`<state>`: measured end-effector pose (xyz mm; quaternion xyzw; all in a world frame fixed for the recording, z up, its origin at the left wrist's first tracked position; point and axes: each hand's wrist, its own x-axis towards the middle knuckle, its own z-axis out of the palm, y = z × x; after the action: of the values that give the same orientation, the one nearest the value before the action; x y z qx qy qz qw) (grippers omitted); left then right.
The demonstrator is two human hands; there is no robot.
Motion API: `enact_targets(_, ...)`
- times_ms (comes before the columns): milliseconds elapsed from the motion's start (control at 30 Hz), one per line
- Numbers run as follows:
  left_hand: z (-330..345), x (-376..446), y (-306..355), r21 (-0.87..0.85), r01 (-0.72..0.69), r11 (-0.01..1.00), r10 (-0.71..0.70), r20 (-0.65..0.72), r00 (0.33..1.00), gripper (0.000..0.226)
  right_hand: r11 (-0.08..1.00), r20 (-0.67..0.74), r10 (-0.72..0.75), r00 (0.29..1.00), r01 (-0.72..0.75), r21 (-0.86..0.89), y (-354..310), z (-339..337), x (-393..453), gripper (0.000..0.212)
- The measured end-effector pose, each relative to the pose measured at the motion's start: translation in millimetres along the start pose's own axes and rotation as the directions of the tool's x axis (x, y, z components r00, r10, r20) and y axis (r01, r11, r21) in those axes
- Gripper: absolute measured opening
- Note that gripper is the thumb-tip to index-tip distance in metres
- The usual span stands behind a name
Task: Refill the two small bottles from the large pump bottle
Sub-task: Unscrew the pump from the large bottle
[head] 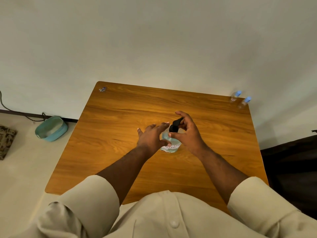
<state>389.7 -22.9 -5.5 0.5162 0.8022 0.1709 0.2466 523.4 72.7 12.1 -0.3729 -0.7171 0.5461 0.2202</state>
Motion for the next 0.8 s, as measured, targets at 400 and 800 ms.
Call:
enact_targets(400, -3.6, -1.6, 1.4, -0.012, -0.005, 1.0, 0.005, 0.011, 1.0, 0.084, 0.999, -0.049, -0.042, 0.998, 0.041, -0.034, 1.3, 7.6, 0.0, 0.071)
enact_targets(800, -5.2, 0.4, 4.0, -0.023, 0.021, 1.0, -0.02, 0.012, 1.0, 0.082, 0.999, 0.036, -0.025, 0.999, 0.026, -0.02, 2.0, -5.5, -0.2, 0.059)
